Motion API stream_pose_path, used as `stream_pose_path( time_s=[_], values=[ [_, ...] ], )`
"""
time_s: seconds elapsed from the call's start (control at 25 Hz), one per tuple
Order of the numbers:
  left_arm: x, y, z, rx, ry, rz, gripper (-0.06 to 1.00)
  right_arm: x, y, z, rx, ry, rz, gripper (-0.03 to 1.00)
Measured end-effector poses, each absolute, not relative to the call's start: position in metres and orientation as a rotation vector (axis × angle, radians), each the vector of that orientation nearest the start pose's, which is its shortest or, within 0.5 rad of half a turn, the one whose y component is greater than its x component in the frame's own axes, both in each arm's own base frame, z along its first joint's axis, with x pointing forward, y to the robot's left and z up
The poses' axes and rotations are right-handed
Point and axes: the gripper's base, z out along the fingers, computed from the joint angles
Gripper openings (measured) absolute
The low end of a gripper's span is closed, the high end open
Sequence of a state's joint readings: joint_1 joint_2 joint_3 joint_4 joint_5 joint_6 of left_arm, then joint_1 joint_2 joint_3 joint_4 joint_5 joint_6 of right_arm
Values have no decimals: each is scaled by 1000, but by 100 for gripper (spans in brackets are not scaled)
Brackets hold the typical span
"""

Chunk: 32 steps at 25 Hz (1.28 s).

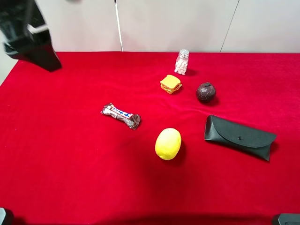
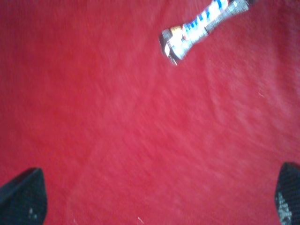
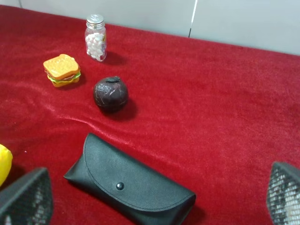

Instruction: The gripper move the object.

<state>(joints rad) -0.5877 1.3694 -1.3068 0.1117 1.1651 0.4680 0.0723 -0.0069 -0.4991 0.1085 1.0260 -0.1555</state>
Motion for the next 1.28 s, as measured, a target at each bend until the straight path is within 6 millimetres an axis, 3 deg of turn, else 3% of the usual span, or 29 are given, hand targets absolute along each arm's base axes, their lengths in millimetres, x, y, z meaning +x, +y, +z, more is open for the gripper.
stream_pose_path(
  time_s=[0.24,0.48,0.72,1.04,1.28],
  values=[
    [182,-111,359,1131,2394,42,96,-5,8,280,-230,1986,76,69],
    [133,-78,330,938,2495,-7,96,-5,8,280,-231,1987,76,69],
    [97,-54,297,749,2571,-54,96,-5,8,280,-231,1987,76,69],
    [68,-42,270,693,2522,-188,96,-5,8,280,-231,1987,76,69],
    [62,-34,256,694,2480,-145,96,-5,8,280,-231,1987,76,69]
  ],
)
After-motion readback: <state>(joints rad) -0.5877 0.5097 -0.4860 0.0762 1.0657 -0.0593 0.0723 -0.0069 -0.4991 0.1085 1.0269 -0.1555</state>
